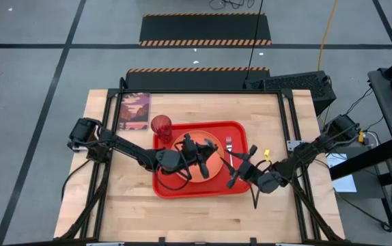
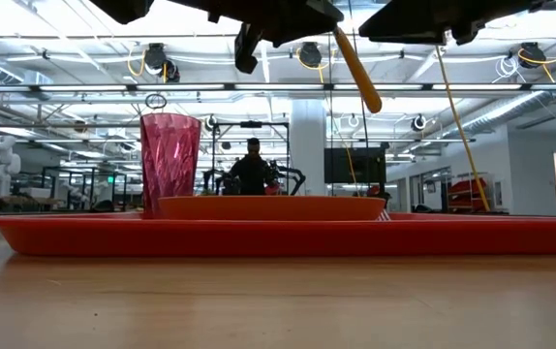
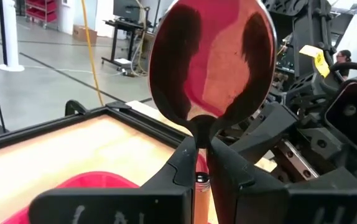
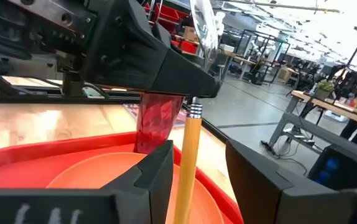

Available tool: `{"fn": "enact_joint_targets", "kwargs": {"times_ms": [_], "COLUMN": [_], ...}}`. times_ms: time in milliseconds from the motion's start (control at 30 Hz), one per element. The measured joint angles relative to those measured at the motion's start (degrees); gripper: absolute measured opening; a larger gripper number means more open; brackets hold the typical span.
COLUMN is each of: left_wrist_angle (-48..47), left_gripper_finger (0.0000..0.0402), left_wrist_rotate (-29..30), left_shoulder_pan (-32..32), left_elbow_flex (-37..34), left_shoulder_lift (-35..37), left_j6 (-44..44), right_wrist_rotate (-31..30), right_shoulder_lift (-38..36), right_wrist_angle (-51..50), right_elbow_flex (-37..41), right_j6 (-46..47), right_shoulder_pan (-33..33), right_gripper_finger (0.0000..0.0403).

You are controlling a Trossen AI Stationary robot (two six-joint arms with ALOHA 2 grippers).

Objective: Pick and place plate/cup/fork/spoon on tray
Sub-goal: Put the orange spoon on the right side of the white orange fork

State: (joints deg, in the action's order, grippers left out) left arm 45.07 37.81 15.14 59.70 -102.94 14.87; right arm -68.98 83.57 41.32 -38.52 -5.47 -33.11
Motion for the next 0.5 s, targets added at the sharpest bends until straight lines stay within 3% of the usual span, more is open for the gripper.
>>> {"fn": "enact_joint_targets", "kwargs": {"times_ms": [333, 500], "left_wrist_angle": [-0.4, -0.5], "left_gripper_finger": [0.0023, 0.0023], "left_wrist_rotate": [-0.3, -0.3], "left_shoulder_pan": [0.7, 0.9], "left_elbow_flex": [0.0, 0.0], "left_shoulder_lift": [0.0, 0.0], "left_j6": [0.5, 0.4], "right_wrist_rotate": [3.6, 15.2], "right_shoulder_lift": [0.0, 0.0], "right_wrist_angle": [-0.1, -0.1], "right_elbow_flex": [-0.5, -0.5], "right_j6": [1.8, 5.0], "right_shoulder_pan": [2.2, 6.4], "right_gripper_finger": [0.0141, 0.014]}}
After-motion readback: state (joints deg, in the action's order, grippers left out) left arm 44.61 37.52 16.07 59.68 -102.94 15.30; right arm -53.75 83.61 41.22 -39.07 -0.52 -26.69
